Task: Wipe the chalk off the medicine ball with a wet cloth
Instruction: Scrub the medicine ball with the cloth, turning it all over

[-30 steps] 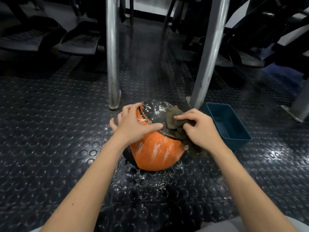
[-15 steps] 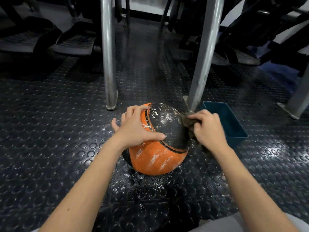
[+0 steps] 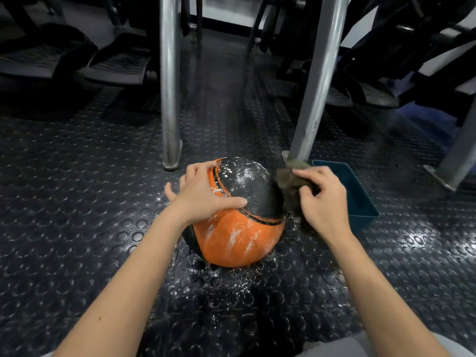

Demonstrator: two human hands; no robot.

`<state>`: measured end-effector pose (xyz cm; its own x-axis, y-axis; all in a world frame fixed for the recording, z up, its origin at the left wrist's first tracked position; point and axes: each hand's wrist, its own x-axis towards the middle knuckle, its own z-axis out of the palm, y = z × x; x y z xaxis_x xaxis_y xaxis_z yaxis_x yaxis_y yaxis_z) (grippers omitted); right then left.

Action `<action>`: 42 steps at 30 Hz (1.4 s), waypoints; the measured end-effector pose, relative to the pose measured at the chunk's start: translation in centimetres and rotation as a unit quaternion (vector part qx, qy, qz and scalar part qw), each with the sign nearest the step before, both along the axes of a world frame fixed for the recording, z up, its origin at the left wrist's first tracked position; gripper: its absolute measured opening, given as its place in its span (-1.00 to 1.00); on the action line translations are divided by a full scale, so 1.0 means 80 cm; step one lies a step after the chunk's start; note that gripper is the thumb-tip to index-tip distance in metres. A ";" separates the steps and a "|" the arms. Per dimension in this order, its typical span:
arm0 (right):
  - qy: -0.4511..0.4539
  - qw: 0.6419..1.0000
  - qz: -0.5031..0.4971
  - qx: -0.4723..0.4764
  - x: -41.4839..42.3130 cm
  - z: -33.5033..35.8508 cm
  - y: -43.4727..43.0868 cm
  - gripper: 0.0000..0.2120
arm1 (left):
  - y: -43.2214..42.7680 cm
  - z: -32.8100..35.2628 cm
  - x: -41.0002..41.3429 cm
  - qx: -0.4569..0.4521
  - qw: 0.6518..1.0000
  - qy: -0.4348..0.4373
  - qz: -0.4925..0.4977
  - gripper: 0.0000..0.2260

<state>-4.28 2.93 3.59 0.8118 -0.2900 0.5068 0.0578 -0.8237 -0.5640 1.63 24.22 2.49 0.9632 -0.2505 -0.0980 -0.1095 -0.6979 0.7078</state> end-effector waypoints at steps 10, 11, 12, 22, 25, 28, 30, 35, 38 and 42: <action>0.045 0.999 -0.016 -0.023 0.000 -0.031 0.012 -0.62 | 0.004 0.000 0.001 -0.016 0.999 0.015 0.033 -0.12; -0.005 0.999 -0.024 -0.021 0.000 -0.019 0.014 -0.62 | 0.003 0.001 0.001 -0.014 0.999 0.013 0.034 -0.11; -0.055 0.998 -0.016 -0.023 -0.002 -0.008 0.020 -0.62 | 0.002 0.000 0.002 -0.013 0.999 0.013 0.036 -0.11; 0.052 0.998 -0.034 -0.022 -0.006 -0.019 0.011 -0.63 | -0.005 0.002 0.000 0.006 0.999 0.014 0.043 -0.10; -0.036 0.999 0.020 -0.019 -0.013 -0.001 0.027 -0.63 | -0.004 0.003 0.001 0.032 0.998 0.012 0.060 -0.08; 0.001 0.996 0.084 -0.028 -0.012 -0.020 0.047 -0.66 | -0.006 0.004 -0.004 0.052 0.996 0.000 0.068 -0.07; 0.055 0.998 0.035 -0.013 -0.002 -0.033 0.038 -0.67 | -0.010 0.008 -0.008 0.054 0.997 0.015 0.058 -0.07; 0.138 0.989 -0.010 0.055 0.013 -0.033 0.011 -0.63 | -0.006 0.018 -0.013 0.052 0.996 0.070 0.031 0.01; 0.069 0.997 0.007 0.037 0.007 -0.010 0.026 -0.63 | -0.002 0.018 -0.017 0.100 0.993 0.049 0.032 0.01; 0.037 0.997 0.069 0.012 0.001 0.013 0.042 -0.64 | -0.015 0.012 -0.031 0.201 0.978 -0.010 0.057 -0.02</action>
